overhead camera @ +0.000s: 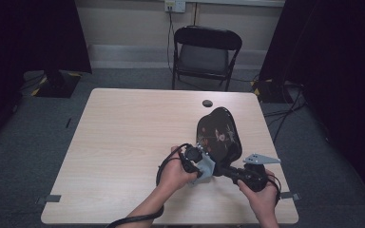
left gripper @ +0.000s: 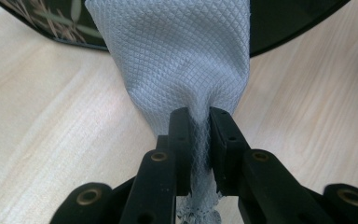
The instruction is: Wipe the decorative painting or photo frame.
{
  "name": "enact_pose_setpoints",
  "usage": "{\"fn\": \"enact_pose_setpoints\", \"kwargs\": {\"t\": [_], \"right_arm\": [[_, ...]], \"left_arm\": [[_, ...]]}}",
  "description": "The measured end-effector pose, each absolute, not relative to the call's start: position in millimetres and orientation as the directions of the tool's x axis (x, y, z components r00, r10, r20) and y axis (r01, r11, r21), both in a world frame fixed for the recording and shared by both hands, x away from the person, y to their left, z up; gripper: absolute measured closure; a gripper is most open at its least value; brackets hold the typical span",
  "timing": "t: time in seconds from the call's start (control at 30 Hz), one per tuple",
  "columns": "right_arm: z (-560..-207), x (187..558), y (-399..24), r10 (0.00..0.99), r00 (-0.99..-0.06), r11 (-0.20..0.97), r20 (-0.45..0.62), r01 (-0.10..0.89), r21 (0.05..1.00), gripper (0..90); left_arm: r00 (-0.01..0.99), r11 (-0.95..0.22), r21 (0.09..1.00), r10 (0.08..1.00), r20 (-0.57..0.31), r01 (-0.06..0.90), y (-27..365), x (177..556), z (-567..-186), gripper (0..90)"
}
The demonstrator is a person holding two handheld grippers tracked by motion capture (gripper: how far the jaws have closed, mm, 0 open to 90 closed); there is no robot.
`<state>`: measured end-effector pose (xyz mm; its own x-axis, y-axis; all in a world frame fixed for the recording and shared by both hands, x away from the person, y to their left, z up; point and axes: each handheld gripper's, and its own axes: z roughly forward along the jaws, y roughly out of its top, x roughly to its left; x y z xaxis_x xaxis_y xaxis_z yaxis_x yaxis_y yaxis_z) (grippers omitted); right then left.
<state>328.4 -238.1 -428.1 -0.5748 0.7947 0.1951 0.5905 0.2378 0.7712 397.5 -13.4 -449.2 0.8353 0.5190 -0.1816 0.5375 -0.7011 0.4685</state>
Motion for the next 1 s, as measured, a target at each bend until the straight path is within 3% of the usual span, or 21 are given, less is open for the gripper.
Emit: {"fn": "enact_pose_setpoints", "kwargs": {"t": [0.47,1.0], "right_arm": [[-428,328,-239,0.791,-0.582,0.247,0.187,0.585,0.773,76.8],[-430,328,-239,0.79,-0.582,0.246,0.192,0.587,0.771,78.2]], "left_arm": [[0.837,-0.695,0.48,0.514,-0.191,0.536,-6,397,-438,80.2],[0.875,-0.655,0.616,0.468,-0.126,0.438,-8,395,-339,80.1]]}}
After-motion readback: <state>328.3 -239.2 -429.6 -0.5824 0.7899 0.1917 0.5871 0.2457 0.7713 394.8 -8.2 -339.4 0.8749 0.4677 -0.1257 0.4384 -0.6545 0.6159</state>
